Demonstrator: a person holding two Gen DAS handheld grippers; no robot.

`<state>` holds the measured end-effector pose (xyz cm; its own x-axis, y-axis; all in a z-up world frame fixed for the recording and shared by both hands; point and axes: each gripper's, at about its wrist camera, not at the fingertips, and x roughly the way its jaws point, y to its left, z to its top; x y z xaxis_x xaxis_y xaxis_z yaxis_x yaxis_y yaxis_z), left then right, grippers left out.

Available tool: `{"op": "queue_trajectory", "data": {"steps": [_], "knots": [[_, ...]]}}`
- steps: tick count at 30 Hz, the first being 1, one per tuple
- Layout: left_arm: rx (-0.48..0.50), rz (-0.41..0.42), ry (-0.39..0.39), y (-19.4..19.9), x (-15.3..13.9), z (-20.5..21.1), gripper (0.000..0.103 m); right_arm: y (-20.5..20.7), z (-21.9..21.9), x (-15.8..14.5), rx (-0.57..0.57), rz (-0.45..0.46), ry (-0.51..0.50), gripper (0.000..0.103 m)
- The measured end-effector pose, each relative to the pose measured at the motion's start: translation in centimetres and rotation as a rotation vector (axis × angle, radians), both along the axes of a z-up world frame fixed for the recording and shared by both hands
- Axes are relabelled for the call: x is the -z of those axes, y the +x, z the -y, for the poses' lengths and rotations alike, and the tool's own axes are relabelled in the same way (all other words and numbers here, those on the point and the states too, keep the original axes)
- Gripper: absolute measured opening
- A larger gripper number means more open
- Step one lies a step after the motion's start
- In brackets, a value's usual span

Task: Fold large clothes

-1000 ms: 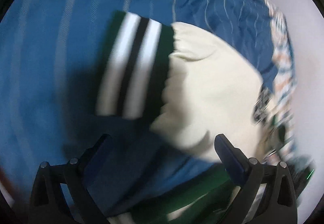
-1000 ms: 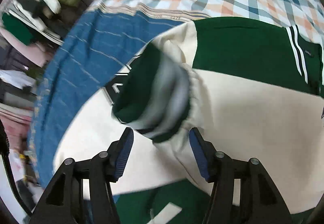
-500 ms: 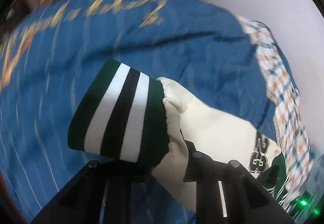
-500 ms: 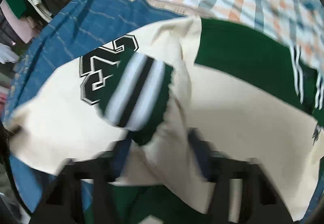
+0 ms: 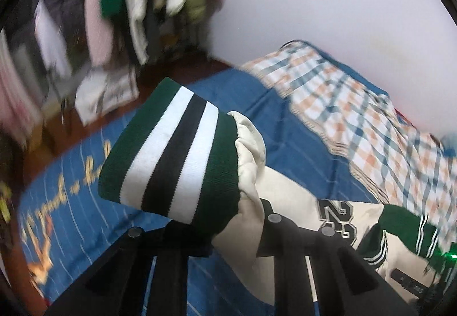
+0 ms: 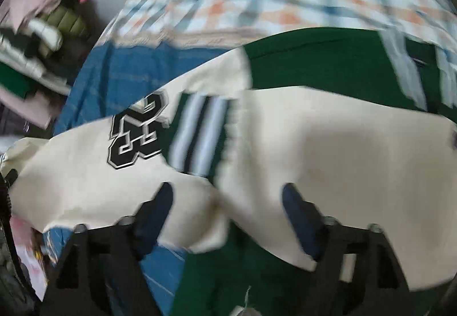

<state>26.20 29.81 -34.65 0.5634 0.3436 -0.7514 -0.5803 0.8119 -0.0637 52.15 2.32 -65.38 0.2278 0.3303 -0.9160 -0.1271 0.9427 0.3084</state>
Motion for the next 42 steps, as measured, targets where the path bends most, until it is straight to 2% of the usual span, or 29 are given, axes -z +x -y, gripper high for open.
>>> {"op": "queue_trajectory", "data": {"steps": [1,5,8,11,15,19,23,25,27,29,30,31,33,34,35,36,39,42], "knots": [[0.026,0.007,0.040,0.5,-1.0,1.3,0.013,-0.6,1.8,-0.3,0.040,0.007,-0.062,0.083],[0.114,0.026,0.113,3.2,-4.1,5.2,0.013,-2.2,6.6,0.4,0.198,-0.024,-0.225,0.083],[0.206,0.050,0.149,5.3,-6.1,8.8,0.012,-2.9,9.7,1.0,0.295,-0.053,-0.280,0.083],[0.329,0.074,0.176,6.9,-7.6,14.1,0.012,-3.4,12.5,1.2,0.363,-0.062,-0.279,0.084],[0.516,0.069,0.116,8.9,-7.7,23.6,0.011,-4.0,17.0,0.9,0.439,-0.079,-0.251,0.084],[0.719,0.012,-0.015,11.4,-4.9,35.8,0.011,-5.5,24.0,0.6,0.545,-0.114,-0.231,0.084],[0.900,-0.079,-0.086,12.2,0.3,48.0,0.011,-7.6,31.4,0.9,0.637,-0.149,-0.253,0.084],[0.975,-0.162,-0.104,12.0,4.4,53.2,0.011,-8.6,34.8,1.4,0.652,-0.171,-0.276,0.084],[1.012,-0.233,-0.106,11.9,7.3,56.6,0.011,-9.8,38.0,2.0,0.667,-0.198,-0.284,0.084],[1.034,-0.328,-0.085,11.6,10.5,59.6,0.014,-11.1,40.9,2.5,0.672,-0.218,-0.275,0.084],[1.035,-0.345,-0.055,11.4,11.7,60.5,0.014,-11.5,41.6,2.6,0.672,-0.221,-0.270,0.084],[1.029,-0.342,-0.029,11.2,12.0,60.9,0.016,-12.1,42.8,2.7,0.670,-0.227,-0.255,0.084],[1.016,-0.359,-0.023,11.1,12.7,61.4,0.029,-13.1,44.4,2.9,0.678,-0.242,-0.215,0.084],[1.023,-0.373,-0.055,11.1,12.9,61.4,0.058,-13.4,45.1,3.1,0.681,-0.253,-0.176,0.084],[1.021,-0.379,-0.066,11.1,12.9,61.3,0.092,-13.7,45.7,3.2,0.682,-0.264,-0.137,0.084],[1.012,-0.369,-0.072,11.0,12.5,61.0,0.098,-14.0,46.5,3.4,0.682,-0.289,-0.089,0.084],[1.008,-0.346,-0.080,10.8,11.4,60.0,0.098,-15.1,48.0,3.1,0.696,-0.338,-0.003,0.084],[0.991,-0.356,-0.140,10.8,10.8,58.2,0.098,-15.8,49.2,1.2,0.732,-0.323,-0.004,0.084]]}}
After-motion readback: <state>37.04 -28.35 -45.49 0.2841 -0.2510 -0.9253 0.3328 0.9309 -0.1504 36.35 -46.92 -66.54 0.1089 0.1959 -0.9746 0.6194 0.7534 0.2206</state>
